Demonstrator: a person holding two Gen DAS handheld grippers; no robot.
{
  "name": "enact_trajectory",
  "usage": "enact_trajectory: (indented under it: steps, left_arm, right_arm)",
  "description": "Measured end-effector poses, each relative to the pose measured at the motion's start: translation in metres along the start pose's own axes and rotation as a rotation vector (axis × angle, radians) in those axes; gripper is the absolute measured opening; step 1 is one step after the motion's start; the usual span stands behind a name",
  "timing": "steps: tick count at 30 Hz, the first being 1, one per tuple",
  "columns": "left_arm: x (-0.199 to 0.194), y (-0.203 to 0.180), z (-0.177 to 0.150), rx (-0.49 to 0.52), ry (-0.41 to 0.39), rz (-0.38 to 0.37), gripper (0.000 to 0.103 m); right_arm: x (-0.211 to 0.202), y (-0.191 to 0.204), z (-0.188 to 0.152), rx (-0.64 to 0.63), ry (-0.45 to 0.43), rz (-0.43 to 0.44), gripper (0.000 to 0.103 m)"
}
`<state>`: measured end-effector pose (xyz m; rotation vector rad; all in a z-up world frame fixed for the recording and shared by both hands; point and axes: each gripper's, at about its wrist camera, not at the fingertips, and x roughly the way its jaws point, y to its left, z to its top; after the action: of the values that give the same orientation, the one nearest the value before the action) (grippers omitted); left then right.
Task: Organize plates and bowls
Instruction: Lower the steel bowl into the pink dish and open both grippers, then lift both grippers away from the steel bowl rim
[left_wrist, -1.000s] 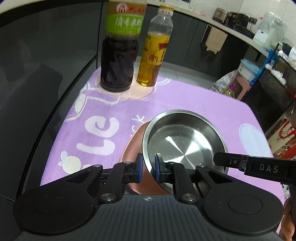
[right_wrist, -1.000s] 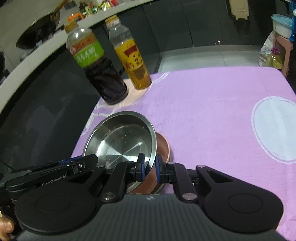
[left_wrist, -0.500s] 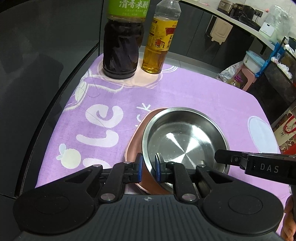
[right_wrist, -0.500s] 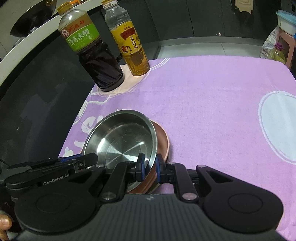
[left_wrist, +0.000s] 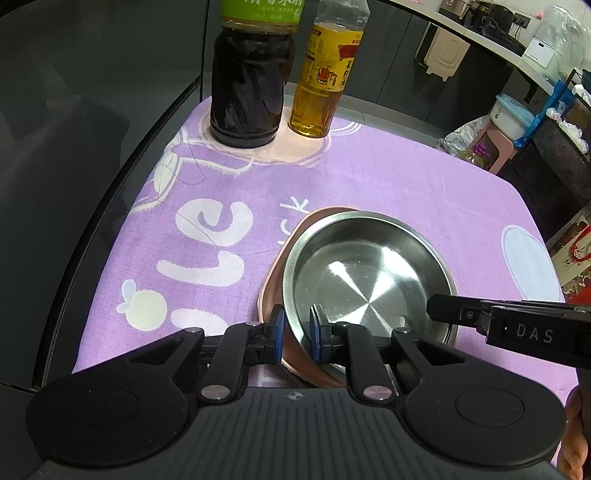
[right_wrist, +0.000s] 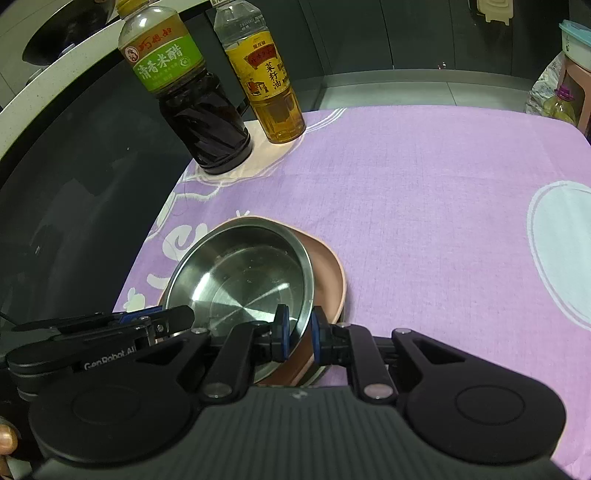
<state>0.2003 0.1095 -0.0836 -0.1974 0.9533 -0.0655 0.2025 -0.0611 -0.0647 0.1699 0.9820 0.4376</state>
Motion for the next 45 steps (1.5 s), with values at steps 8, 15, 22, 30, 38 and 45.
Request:
enact_trajectory:
  steps: [8,15,22,30,38,45]
  left_arm:
    - [0.002,0.003,0.0,-0.018,0.003,-0.016,0.015]
    - [0.004,0.002,0.0,-0.02,0.007,-0.012,0.015]
    - [-0.006,0.006,0.002,-0.056,0.0,-0.027,0.015]
    - [-0.018,0.013,0.004,-0.096,-0.028,-0.039,0.02]
    - [-0.016,0.023,0.001,-0.115,-0.047,-0.031,0.03]
    - [-0.006,0.027,0.0,-0.133,-0.023,-0.037,0.03]
  right_arm:
    - [-0.001,-0.004,0.002,0.019,0.004,0.014,0.015]
    - [-0.005,-0.007,0.002,0.03,-0.014,0.017,0.015]
    - [-0.014,-0.011,0.004,0.044,-0.04,0.002,0.02]
    - [-0.015,-0.021,0.003,0.077,-0.019,0.018,0.031]
    - [-0.012,-0.03,-0.001,0.139,0.01,0.052,0.036]
    - [-0.004,-0.031,-0.002,0.155,0.043,0.079,0.037]
